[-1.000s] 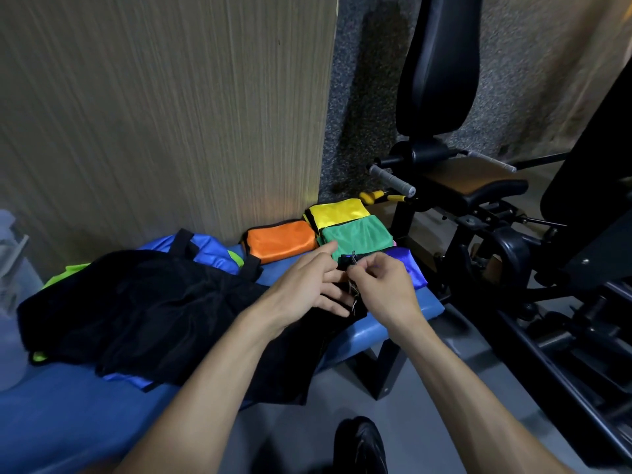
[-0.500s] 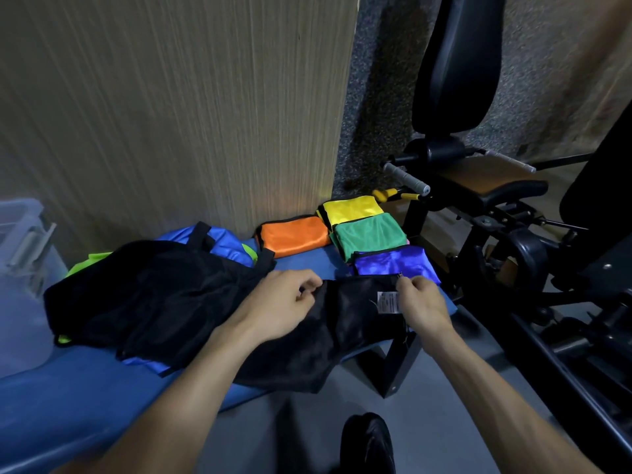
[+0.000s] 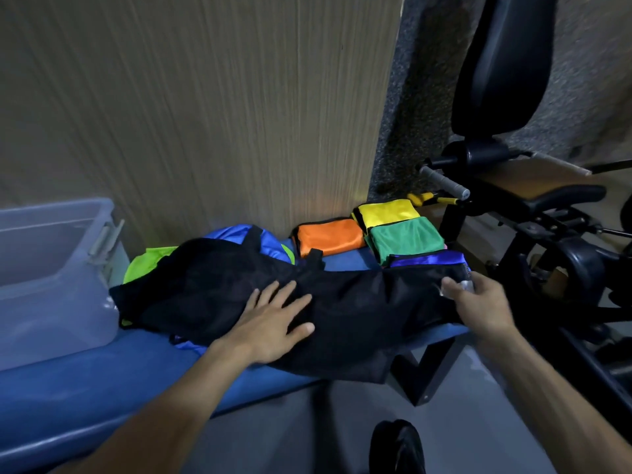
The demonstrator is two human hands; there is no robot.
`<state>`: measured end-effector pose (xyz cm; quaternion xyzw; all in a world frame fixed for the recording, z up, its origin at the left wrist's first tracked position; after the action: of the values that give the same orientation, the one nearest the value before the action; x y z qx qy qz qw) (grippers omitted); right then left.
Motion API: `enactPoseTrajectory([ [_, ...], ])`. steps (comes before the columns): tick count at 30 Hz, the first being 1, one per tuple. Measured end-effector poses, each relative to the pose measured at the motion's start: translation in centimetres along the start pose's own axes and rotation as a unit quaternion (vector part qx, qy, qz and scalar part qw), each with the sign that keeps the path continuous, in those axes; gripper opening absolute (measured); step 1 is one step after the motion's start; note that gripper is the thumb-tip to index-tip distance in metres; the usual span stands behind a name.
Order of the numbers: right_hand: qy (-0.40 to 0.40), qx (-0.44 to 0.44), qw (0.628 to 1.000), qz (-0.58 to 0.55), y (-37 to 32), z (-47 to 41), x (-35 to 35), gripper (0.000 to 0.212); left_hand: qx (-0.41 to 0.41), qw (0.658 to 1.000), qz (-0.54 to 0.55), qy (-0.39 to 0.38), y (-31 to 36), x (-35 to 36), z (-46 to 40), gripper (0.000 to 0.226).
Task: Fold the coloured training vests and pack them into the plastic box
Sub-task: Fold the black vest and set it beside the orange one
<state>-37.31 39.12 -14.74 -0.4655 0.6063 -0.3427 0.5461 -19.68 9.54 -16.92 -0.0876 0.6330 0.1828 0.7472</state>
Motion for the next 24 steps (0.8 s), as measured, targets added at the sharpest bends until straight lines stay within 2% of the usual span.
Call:
enactPoseTrajectory([
  [3,0.011,0.001,0.999,-0.051,-1.1,-0.6,-1.0,0.012,0.014,0.998,0.003,0.054,-0.2,-0.5,0.3,0.072],
  [5,0.011,-0.018,0.999,-0.045,-2.1,-0.5,-1.2,0.013,-0.006,0.998,-0.006,0.067,-1.3,-0.9,0.1,0.067],
  [8,0.035,-0.059,0.998,0.015,-4.0,-0.3,-1.6,0.022,-0.012,0.999,-0.027,0.032,-2.5,-0.8,0.1,0.062],
  [11,0.073,-0.086,0.991,0.077,-5.9,-0.1,-2.8,0.034,0.006,0.995,0.002,0.095,-3.0,-1.8,0.1,0.058],
  [14,0.095,-0.09,0.984,0.12,-7.3,0.3,-4.1,0.034,-0.008,0.999,-0.007,0.05,-4.4,-1.7,-0.1,0.061],
  [16,0.072,-0.09,0.985,0.124,-8.3,0.7,-3.6,0.032,-0.001,1.0,-0.007,0.017,-5.0,-1.3,0.0,0.064],
  [18,0.033,-0.109,0.986,0.121,-9.2,1.2,-1.7,0.028,0.009,0.999,0.036,0.029,-5.2,-1.7,0.0,0.061],
  [21,-0.024,-0.148,0.985,0.087,-11.1,2.3,2.6,0.018,0.036,0.985,0.147,0.087,-5.3,-3.1,-0.3,0.048],
  [24,-0.075,-0.174,0.98,0.061,-12.7,3.2,8.8,0.015,0.038,0.931,0.338,0.131,-5.1,-4.5,-0.1,0.02],
])
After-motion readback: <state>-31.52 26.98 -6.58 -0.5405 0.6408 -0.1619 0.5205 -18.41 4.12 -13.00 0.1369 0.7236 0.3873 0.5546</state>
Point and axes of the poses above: each hand's wrist, its own z-axis away from the middle knuckle, its own x-axis out of the palm, y = z × x, the point moved 2 cm from there along -z, towards the middle knuckle, and after that the axes turned 10 degrees about -x, right-handed, at the moved point
